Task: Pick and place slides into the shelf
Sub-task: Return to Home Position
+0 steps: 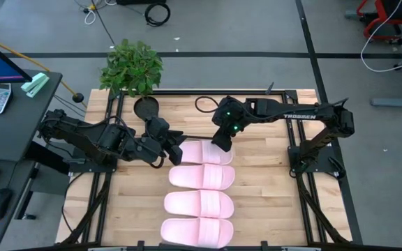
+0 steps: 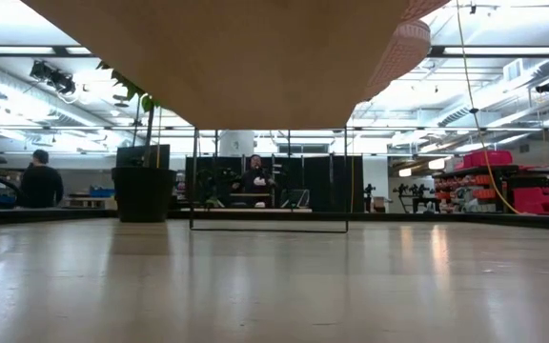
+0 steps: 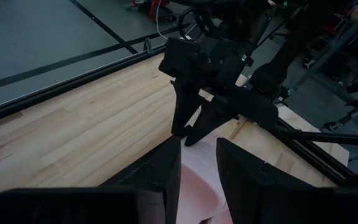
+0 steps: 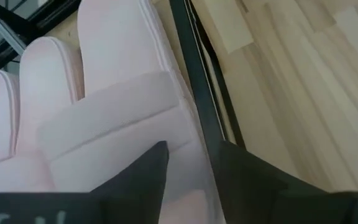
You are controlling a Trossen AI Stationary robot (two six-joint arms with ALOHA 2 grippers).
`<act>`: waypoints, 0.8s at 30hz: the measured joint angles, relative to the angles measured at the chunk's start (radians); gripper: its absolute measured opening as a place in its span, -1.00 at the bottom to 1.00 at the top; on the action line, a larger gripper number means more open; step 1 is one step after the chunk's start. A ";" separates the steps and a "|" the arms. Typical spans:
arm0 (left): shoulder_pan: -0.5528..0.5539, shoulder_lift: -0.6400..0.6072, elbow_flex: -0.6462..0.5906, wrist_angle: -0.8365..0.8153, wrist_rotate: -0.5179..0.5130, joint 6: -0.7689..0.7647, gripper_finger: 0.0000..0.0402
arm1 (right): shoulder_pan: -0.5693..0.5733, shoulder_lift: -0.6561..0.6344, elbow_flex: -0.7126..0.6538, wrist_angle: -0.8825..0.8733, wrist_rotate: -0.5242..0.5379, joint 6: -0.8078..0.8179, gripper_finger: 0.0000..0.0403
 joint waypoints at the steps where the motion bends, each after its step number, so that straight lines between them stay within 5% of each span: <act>1: 0.000 0.000 0.000 0.000 0.000 0.000 -0.47 | 0.000 -0.007 -0.001 0.001 0.001 0.002 -0.18; 17: 0.000 0.000 0.000 0.000 0.000 0.000 -0.47 | 0.067 -0.061 -0.001 -0.063 -0.035 0.011 -0.58; 24: 0.000 0.000 0.000 0.001 0.000 0.000 -0.47 | 0.092 -0.203 -0.001 -0.146 0.094 0.028 -0.56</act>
